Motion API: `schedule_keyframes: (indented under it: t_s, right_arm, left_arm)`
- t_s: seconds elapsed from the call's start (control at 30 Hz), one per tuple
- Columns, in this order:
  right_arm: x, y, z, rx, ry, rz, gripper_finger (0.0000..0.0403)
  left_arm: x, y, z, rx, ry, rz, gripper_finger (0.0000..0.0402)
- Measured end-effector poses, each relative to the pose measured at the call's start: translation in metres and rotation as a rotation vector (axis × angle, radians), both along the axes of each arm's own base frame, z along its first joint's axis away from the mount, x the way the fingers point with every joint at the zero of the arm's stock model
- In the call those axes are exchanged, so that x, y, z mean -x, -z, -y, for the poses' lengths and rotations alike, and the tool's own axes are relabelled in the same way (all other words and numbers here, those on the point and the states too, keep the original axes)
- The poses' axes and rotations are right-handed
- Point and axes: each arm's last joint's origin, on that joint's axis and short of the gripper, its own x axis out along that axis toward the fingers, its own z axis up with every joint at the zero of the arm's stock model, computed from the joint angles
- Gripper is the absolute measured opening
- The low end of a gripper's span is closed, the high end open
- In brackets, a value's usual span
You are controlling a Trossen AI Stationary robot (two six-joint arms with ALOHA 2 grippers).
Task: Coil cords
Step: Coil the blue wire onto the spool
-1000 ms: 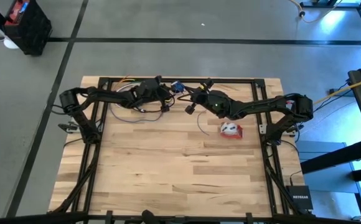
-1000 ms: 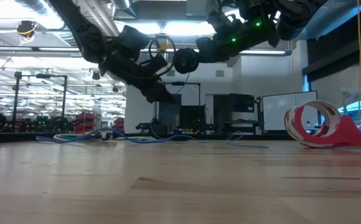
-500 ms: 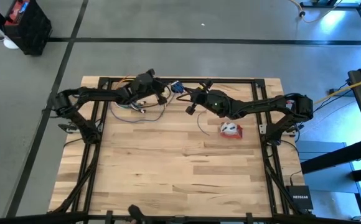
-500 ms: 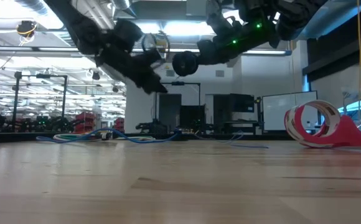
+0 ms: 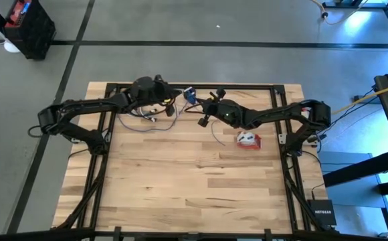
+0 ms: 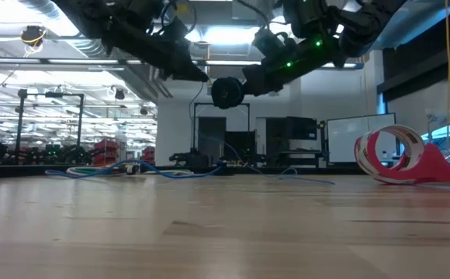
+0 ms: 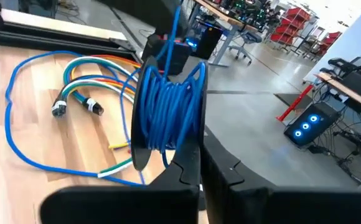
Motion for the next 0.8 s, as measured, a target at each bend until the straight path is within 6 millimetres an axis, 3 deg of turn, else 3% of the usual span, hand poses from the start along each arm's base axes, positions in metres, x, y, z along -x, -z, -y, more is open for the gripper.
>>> schedule_keyframes:
  t_s: [0.37,0.57,0.8]
  right_arm:
    - [-0.004,0.01,0.012,-0.088,0.007,0.06,0.0001]
    - [-0.01,0.001,0.009,-0.112,-0.036,0.092,0.0001]
    - [-0.011,0.001,0.01,-0.137,-0.031,0.111,0.0001]
  left_arm:
    - [-0.021,-0.017,0.026,0.048,0.083,0.111,0.0004]
    - [-0.039,-0.011,0.039,0.041,0.144,0.148,0.0005]
    - [-0.048,-0.003,0.038,0.037,0.135,0.162,0.0005]
